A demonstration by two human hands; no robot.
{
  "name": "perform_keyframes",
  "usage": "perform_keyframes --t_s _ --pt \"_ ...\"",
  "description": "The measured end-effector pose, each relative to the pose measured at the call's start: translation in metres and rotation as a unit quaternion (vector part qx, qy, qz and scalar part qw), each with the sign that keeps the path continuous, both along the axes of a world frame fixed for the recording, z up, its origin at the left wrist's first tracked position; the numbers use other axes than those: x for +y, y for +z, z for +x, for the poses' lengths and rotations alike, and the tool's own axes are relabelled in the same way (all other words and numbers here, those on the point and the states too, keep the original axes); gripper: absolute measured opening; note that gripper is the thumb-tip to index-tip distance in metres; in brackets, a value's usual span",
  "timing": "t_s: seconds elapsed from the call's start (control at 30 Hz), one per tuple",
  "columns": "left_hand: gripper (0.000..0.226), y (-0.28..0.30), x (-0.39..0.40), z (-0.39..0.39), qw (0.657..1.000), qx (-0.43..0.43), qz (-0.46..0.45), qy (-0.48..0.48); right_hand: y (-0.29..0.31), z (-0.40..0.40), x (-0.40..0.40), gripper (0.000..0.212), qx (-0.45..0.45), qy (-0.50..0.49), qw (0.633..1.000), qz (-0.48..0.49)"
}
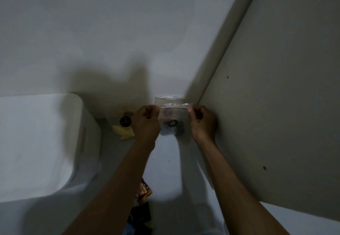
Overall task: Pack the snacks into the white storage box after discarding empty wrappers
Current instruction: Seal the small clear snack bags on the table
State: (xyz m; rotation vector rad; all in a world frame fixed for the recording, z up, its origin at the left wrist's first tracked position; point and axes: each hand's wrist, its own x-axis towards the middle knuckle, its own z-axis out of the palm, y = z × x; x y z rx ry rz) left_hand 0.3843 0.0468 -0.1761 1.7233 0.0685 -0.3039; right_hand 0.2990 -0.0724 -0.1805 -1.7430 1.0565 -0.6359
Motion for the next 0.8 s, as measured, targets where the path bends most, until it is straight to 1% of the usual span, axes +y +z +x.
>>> perform_keyframes --t_s 0.13,0.2,0.23,0.3,0.37,0.5,0.6,0.67,0.8 --pt "0.005 0.000 -0.003 0.003 1.000 -0.017 0.019 -0.008 -0.001 0.003 -0.002 0.011 0.011 0.008 1.000 0.011" --pt "0.019 0.001 -0.001 0.001 0.999 -0.021 0.031 -0.016 0.000 0.001 -0.001 0.004 0.010 0.004 1.000 0.021" --pt "0.027 0.002 0.000 -0.001 0.999 -0.020 0.037 -0.017 0.000 -0.001 0.000 0.007 0.010 0.000 1.000 0.025" --pt "0.039 0.004 0.006 -0.006 0.998 -0.014 0.052 -0.018 0.001 -0.005 0.002 0.021 0.014 -0.008 0.999 0.036" --pt "0.044 0.007 0.016 -0.013 0.997 -0.014 0.066 -0.027 0.003 -0.012 0.006 0.028 0.024 -0.007 0.999 0.035" --pt "0.044 0.019 0.047 -0.033 0.997 -0.001 0.058 -0.051 0.010 -0.034 0.027 0.033 0.051 -0.001 0.998 0.024" --pt "0.036 0.032 0.078 -0.051 0.996 -0.007 0.068 -0.052 0.025 -0.051 0.055 0.029 0.028 -0.001 0.999 0.029" --pt "0.032 0.044 0.104 -0.064 0.996 -0.021 0.062 -0.057 0.039 -0.061 0.082 0.023 0.012 0.009 0.999 0.032" --pt "0.030 0.080 0.176 -0.084 0.991 -0.074 0.067 -0.091 0.072 -0.072 0.148 0.032 0.007 0.037 0.999 0.012"
